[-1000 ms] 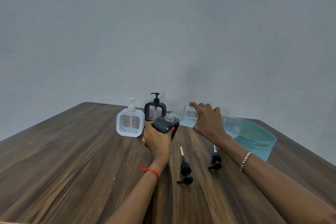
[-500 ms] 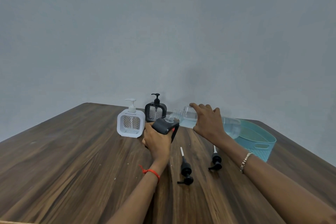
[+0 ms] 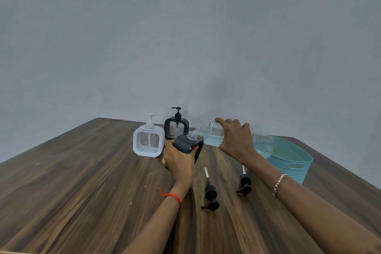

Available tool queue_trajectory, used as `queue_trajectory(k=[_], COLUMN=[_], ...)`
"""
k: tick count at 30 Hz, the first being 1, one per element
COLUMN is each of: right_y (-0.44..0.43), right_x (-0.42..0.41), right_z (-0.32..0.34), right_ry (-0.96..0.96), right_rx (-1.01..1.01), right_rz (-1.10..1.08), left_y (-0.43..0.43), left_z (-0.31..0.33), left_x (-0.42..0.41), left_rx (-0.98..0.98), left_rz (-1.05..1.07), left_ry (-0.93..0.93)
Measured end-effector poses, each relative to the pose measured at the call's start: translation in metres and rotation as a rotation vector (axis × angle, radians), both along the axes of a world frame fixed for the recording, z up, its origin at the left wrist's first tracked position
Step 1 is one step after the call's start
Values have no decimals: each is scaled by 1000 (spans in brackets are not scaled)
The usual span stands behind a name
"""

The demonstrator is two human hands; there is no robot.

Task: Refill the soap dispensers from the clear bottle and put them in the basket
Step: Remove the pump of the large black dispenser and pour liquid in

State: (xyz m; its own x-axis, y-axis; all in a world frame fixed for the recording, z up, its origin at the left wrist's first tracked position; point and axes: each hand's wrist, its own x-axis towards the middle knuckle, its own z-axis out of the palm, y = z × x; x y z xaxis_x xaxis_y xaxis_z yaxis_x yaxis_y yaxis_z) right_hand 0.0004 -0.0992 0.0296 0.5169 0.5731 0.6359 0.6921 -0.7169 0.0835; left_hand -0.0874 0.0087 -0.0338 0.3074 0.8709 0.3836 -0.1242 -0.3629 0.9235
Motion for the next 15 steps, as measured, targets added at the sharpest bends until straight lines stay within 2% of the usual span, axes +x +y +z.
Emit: queue_trajectory(k=[15], right_y=[-1], right_x=[3], right_z=[-1], right_ry=[8], right_rx=[6], right_rz=[0], left_y=[0], left_z=[-2], left_x=[3], left_rx=[9], left_rz=[-1], left_ry=[4])
